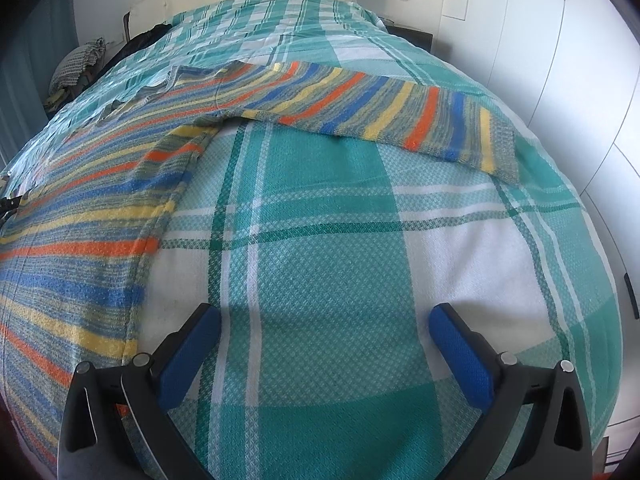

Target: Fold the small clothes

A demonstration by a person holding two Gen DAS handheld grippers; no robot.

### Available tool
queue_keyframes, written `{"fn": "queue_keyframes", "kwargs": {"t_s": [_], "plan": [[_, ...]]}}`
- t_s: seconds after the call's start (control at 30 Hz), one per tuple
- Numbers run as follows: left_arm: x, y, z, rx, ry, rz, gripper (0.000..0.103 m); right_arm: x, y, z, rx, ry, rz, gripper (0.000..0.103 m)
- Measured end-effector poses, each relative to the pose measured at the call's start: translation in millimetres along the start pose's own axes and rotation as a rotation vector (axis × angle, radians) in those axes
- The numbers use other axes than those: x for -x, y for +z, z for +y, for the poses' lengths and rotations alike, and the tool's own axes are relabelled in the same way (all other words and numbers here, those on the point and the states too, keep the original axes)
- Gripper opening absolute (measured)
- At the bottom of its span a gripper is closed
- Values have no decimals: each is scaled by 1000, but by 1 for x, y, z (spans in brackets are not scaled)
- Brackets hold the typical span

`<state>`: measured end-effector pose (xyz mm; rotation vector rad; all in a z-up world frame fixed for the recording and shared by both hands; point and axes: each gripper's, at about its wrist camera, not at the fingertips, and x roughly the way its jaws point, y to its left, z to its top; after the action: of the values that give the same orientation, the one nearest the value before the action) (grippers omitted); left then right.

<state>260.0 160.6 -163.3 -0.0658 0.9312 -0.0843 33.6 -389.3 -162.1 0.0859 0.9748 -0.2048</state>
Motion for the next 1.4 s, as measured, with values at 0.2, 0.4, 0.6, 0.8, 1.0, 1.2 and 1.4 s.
{"fn": "queue_keyframes", "kwargs": {"t_s": [0.2,0.4,0.6,0.8,1.0,1.2,1.4], "plan": [[1,0,1,1,5,-1,103,0,0,0,1,-3,-2,103],[-3,0,0,-7,14,4,103,0,1,0,2,-2,-3,103],[-3,0,0,-6,12,4,103,0,0,1,3,-3,-4,103],[-3,0,0,-5,12,4,103,0,0,1,3,-3,-4,103],[-3,0,0,-6,12,4,103,0,0,1,3,-4,-5,103],[-3,0,0,-5,12,6,103,1,2,0,4,-8,-6,103],[-3,0,0,-6,12,6,103,0,3,0,4,-9,-12,103]]}}
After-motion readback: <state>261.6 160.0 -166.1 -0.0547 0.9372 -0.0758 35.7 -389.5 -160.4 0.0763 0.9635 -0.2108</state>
